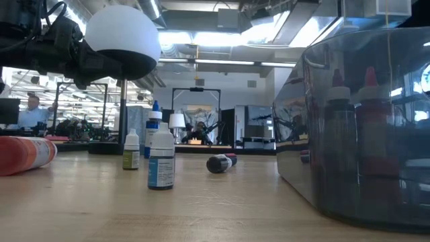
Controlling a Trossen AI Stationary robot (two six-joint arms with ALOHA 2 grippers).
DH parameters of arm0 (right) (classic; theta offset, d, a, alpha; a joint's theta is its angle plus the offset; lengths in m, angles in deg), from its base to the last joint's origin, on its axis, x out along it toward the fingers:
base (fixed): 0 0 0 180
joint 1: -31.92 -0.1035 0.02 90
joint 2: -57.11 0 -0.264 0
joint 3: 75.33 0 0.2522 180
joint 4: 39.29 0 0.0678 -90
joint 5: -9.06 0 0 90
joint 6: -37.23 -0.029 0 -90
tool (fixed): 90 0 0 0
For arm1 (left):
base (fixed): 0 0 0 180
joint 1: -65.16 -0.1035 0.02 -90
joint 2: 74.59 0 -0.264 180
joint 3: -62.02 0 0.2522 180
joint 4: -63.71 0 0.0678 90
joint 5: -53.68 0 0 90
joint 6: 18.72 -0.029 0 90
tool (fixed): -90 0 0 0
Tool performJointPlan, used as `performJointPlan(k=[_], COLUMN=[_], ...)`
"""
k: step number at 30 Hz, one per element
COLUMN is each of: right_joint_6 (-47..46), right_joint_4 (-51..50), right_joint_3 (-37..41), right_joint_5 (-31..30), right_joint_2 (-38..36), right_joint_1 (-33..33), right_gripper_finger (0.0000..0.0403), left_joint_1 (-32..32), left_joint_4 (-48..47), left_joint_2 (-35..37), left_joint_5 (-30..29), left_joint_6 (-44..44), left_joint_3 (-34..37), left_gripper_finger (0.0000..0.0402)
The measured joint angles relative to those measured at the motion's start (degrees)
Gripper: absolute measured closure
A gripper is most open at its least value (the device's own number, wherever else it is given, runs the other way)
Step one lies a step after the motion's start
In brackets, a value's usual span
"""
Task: Pick & Place food coloring
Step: Put the small food coloring bottle into the black bin
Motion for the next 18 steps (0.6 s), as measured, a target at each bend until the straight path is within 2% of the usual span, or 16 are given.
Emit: performJointPlan(k=[3, 10, 18], right_joint_6=[0.1, -0.1, 2.7], right_joint_4=[-0.8, -2.0, -4.0], right_joint_3=[0.0, 0.0, -2.2], right_joint_5=[-0.1, -0.1, -0.1], right_joint_2=[0.0, 0.0, 0.0], right_joint_1=[0.0, 0.0, 0.0], right_gripper_finger=[0.0355, 0.0345, 0.0355], left_joint_1=[0.0, 0.0, 0.0], left_joint_4=[0.0, 0.0, 0.0], left_joint_2=[0.0, 0.0, 0.0], left_joint_5=[0.0, 0.0, 0.0], left_joint_6=[0.0, 0.0, 0.0], left_joint_3=[0.0, 0.0, 0.0], left_gripper_finger=[0.0308, 0.0307, 0.0306])
